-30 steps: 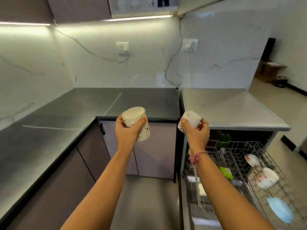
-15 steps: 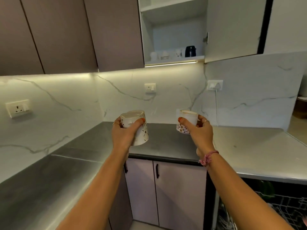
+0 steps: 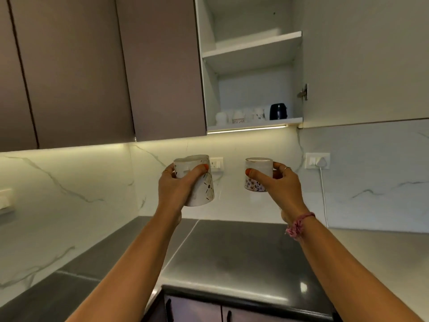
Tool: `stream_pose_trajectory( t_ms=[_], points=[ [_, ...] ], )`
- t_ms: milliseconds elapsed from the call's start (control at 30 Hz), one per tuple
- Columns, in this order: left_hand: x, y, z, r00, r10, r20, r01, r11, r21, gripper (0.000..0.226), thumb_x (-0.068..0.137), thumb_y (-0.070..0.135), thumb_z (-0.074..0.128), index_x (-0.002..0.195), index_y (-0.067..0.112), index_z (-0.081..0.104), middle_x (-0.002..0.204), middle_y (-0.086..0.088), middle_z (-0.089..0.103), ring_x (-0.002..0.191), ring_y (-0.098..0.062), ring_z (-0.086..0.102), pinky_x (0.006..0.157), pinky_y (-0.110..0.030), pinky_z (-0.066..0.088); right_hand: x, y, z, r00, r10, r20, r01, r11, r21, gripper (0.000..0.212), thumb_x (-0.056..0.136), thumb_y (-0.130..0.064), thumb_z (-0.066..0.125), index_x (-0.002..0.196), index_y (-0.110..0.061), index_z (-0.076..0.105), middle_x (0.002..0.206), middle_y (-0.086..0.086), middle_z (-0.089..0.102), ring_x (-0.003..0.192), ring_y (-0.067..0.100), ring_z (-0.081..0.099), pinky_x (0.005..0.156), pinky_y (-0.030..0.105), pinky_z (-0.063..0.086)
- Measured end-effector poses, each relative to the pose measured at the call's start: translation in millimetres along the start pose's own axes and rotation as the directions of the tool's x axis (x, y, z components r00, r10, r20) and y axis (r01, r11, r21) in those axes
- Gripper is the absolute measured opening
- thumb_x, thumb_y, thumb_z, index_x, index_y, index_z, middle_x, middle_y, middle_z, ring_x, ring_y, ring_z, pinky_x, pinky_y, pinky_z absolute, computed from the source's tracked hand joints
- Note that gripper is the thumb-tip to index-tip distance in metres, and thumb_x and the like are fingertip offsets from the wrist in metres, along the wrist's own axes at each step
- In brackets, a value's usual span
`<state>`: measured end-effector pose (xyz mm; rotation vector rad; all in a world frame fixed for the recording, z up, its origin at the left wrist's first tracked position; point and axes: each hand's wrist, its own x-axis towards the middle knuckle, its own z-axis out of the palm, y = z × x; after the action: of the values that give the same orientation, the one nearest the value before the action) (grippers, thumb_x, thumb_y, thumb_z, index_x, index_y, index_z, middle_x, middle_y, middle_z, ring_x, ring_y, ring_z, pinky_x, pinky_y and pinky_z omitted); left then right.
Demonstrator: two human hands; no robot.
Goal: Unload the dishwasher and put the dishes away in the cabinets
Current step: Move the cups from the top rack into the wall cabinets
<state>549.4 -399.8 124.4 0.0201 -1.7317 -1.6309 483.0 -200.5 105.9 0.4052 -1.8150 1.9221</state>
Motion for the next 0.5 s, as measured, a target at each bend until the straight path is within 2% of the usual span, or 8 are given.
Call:
stream_pose_trajectory(
  t_ms=[167, 333, 433, 500],
  points=[
    [66, 2, 19, 0.999, 0.047, -0.004, -0.047, 0.999, -0.024, 0.044, 0.073, 0.043, 0.075, 0.108, 0.024, 0.060, 0.100, 0.002, 0.066, 0.088, -0.013, 0.062, 0.061, -0.024, 0.050, 64, 0, 15, 0.998, -0.065, 0.003, 0.065, 0.996, -0.060, 0.067, 0.069, -0.039, 0.080, 0.125, -0.014, 0.055, 0.111, 0.001, 0.062, 0.097, 0.017, 0.061, 0.079, 0.024, 0.052],
    [134, 13, 39, 0.995, 0.094, 0.030, -0.091, 0.991, -0.100, 0.043, 0.071, 0.042, 0.077, 0.106, 0.020, 0.063, 0.098, 0.001, 0.069, 0.082, -0.011, 0.066, 0.056, -0.022, 0.052, 125, -13, 30, 0.992, -0.129, 0.011, 0.130, 0.988, -0.079, 0.062, 0.068, -0.040, 0.080, 0.121, -0.013, 0.059, 0.107, 0.001, 0.066, 0.094, 0.013, 0.063, 0.067, 0.017, 0.049],
    [179, 19, 53, 0.987, 0.140, 0.074, -0.128, 0.981, -0.146, 0.039, 0.073, 0.039, 0.077, 0.103, 0.018, 0.063, 0.093, 0.000, 0.070, 0.077, -0.011, 0.067, 0.052, -0.020, 0.052, 164, -23, 44, 0.985, -0.171, 0.010, 0.172, 0.983, -0.071, 0.059, 0.067, -0.040, 0.081, 0.116, -0.012, 0.061, 0.104, 0.002, 0.068, 0.091, 0.013, 0.066, 0.068, 0.020, 0.053],
    [216, 24, 63, 0.981, 0.171, 0.093, -0.151, 0.970, -0.189, 0.040, 0.072, 0.040, 0.078, 0.101, 0.018, 0.062, 0.092, 0.000, 0.071, 0.077, -0.013, 0.069, 0.052, -0.024, 0.054, 195, -32, 56, 0.976, -0.217, -0.014, 0.216, 0.974, -0.068, 0.065, 0.063, -0.042, 0.084, 0.114, -0.012, 0.058, 0.100, 0.000, 0.067, 0.084, 0.011, 0.067, 0.065, 0.021, 0.052]
  ],
)
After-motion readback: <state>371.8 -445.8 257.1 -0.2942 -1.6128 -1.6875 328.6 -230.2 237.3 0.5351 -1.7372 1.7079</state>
